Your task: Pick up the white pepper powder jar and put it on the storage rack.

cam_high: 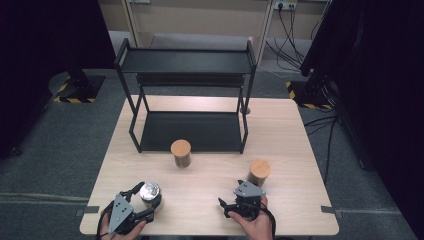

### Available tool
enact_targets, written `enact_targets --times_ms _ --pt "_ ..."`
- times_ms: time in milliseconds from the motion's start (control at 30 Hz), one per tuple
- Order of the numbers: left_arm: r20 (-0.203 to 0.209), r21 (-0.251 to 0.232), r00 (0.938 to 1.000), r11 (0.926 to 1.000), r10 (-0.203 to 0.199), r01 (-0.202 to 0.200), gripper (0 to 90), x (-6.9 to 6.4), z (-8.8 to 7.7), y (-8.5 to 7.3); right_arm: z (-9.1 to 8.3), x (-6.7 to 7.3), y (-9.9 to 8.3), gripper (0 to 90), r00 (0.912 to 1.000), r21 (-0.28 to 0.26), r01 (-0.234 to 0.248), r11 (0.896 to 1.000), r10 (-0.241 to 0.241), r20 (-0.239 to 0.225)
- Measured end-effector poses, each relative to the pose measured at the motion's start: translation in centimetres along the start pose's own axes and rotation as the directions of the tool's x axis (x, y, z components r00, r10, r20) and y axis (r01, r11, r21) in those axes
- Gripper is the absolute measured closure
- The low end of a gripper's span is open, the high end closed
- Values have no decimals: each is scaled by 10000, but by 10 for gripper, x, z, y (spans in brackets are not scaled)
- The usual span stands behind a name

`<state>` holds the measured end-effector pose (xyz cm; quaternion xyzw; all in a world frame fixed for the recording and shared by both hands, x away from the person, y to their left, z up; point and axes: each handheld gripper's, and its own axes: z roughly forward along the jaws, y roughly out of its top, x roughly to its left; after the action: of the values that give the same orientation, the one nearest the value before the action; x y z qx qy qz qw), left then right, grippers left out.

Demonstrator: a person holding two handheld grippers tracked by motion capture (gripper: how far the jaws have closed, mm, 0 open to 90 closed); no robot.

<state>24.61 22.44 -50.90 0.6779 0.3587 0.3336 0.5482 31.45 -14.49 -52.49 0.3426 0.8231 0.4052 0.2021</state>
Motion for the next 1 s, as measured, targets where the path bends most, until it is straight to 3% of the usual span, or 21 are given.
enact_targets --times_ms 167,633,1000 --pt "-26 25 10000 10000 4 -4 337 0 1 -2 0 0 0 65 10000 -3 -46 10000 46 -33" --pt "-47 112 10000 9999 28 -28 348 0 2 2 -1 -1 0 65 10000 -87 -83 9999 82 -44" --pt "-153 189 9998 9998 119 -116 348 3 2 20 -1 0 0 66 10000 -78 -36 10000 35 -60"
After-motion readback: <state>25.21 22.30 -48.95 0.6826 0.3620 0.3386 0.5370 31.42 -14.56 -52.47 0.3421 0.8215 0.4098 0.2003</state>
